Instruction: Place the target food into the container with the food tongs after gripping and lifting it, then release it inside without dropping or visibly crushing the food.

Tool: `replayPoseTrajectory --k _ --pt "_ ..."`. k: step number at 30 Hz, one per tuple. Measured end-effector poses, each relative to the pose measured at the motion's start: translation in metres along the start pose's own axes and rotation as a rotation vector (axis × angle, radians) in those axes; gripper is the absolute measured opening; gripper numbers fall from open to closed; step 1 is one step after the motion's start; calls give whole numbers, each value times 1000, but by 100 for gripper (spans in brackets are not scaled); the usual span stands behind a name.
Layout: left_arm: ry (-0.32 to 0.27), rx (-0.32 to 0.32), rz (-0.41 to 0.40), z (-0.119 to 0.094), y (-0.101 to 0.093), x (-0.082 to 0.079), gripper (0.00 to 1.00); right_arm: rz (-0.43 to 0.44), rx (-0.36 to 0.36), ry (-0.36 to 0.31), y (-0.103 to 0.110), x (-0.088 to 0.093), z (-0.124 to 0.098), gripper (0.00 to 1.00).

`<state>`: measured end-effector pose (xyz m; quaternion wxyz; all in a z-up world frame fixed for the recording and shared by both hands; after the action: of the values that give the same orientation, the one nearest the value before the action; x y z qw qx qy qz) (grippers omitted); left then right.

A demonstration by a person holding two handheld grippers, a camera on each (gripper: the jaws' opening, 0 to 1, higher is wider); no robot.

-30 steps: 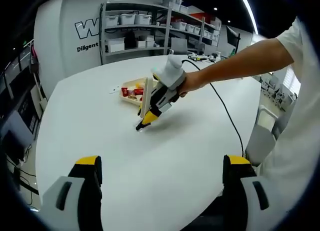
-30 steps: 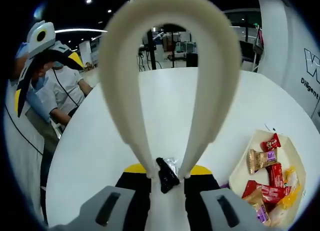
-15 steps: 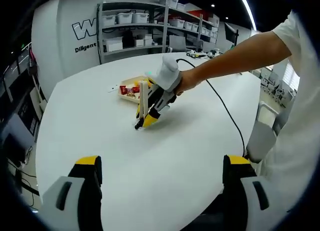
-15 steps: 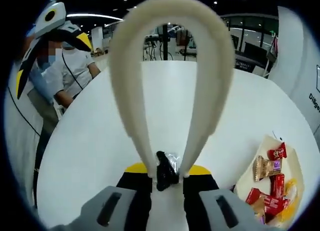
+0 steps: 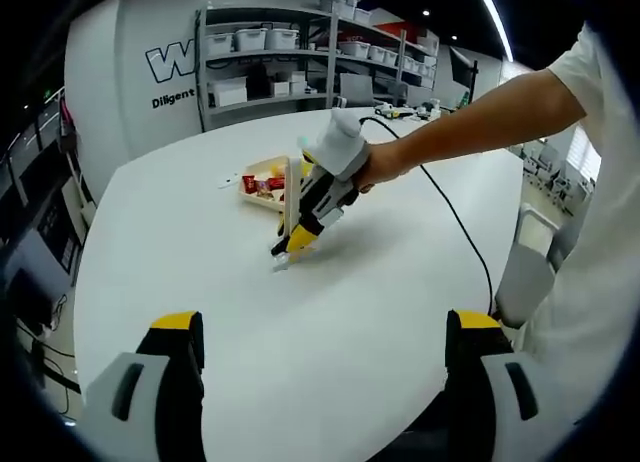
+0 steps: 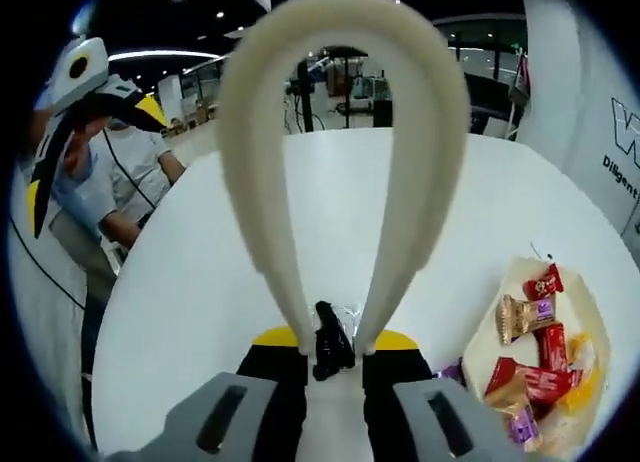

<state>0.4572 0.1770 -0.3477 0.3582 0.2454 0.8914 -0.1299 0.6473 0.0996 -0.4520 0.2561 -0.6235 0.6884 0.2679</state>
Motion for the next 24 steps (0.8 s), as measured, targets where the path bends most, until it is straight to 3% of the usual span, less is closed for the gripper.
replayPoseTrajectory --k 3,10,18,24 --pt "-3 2 0 0 -1 0 99 42 17 -56 -8 -9 -15 14" --pt "-12 10 2 1 -3 -3 99 92 95 -104 -25 -12 -51 14" --pt "-15 16 11 1 -7 -4 99 147 192 -108 -53 0 -79 15" --pt "-10 16 7 0 -9 0 99 179 227 -94 -63 10 -82 15"
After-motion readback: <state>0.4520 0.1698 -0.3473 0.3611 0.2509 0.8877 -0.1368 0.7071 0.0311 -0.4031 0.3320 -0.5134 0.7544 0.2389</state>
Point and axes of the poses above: the point that each gripper's makers call its tool centre point, and the gripper's own axes: z roughly forward along the fingers, y roughly to its left, x roughly out of its underside, the point moved 3 cm from there along -z, roughly backward along the fingers, and after that the axes turned 5 degrees about y, right-handed, at the moved point
